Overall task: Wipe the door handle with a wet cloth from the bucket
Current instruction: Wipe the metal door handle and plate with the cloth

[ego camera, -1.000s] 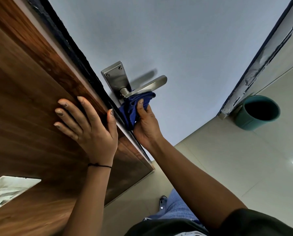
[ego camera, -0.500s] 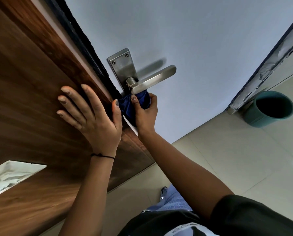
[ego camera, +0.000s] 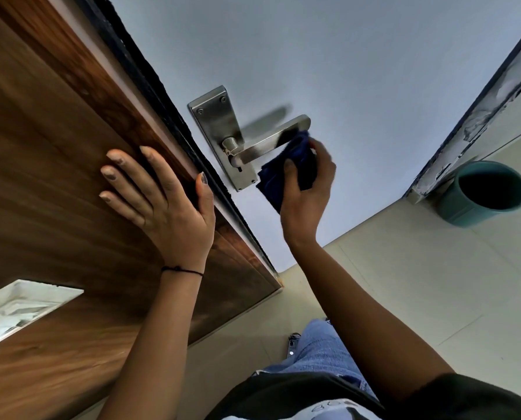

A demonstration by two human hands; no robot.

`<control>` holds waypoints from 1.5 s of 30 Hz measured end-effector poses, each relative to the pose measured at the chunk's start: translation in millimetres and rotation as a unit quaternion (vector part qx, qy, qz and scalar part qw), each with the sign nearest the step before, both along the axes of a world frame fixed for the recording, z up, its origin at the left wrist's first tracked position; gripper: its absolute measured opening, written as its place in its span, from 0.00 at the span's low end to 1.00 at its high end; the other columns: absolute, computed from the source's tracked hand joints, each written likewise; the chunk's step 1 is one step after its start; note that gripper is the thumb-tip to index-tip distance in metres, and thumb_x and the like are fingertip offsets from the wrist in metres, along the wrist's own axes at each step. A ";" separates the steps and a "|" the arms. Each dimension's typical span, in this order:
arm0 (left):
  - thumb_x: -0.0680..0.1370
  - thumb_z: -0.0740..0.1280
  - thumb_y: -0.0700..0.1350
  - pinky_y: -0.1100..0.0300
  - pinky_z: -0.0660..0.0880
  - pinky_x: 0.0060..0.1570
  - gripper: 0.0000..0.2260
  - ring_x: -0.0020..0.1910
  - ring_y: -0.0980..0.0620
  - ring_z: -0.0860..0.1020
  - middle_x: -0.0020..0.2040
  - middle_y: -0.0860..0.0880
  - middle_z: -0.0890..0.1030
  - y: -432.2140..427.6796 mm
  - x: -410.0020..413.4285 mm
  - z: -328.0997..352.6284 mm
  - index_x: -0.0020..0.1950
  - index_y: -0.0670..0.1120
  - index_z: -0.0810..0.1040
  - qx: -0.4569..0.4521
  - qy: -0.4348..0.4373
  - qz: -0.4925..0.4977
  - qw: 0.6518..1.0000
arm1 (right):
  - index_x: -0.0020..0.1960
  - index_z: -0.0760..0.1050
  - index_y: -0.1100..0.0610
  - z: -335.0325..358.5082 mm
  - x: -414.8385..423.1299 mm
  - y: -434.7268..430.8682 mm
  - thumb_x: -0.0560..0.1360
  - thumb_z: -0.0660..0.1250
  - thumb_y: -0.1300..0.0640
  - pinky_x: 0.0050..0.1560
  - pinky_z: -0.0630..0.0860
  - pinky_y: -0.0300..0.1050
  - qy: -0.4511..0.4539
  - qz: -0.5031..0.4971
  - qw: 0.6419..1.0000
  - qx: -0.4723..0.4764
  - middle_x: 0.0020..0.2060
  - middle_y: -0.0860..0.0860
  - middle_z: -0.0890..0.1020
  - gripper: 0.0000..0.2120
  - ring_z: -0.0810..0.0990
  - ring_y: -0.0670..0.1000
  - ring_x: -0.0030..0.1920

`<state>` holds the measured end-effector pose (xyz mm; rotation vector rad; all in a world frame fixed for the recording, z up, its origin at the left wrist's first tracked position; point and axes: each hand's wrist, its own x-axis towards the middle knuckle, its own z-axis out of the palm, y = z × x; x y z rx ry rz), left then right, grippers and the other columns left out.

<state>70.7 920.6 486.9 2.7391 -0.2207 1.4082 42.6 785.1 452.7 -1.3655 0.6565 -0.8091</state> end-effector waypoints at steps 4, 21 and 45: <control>0.79 0.62 0.51 0.52 0.35 0.73 0.29 0.67 0.31 0.55 0.66 0.24 0.66 -0.2 -0.4 0.0 0.71 0.36 0.56 0.000 -0.003 -0.002 1.000 | 0.64 0.75 0.55 6.4 -4.0 30.5 0.75 0.66 0.63 0.53 0.65 0.20 -0.019 0.066 0.986 -0.152 0.57 0.54 0.71 0.18 0.68 0.29 0.52; 0.79 0.61 0.51 0.47 0.39 0.74 0.29 0.67 0.29 0.56 0.66 0.23 0.64 -0.4 -0.1 -1.6 0.71 0.34 0.55 -0.012 -0.001 -0.014 1.000 | 0.61 0.79 0.55 -1.8 2.0 15.3 0.74 0.65 0.62 0.47 0.68 0.27 -0.026 0.054 0.976 -0.209 0.53 0.50 0.73 0.16 0.74 0.42 0.44; 0.79 0.60 0.50 0.30 0.53 0.65 0.29 0.65 0.21 0.60 0.66 0.21 0.63 0.7 -1.4 -4.0 0.71 0.33 0.53 -0.050 0.016 -0.027 0.998 | 0.62 0.78 0.54 5.2 5.8 0.4 0.75 0.63 0.61 0.46 0.72 0.31 -0.026 0.042 0.987 -0.155 0.52 0.50 0.71 0.17 0.73 0.40 0.44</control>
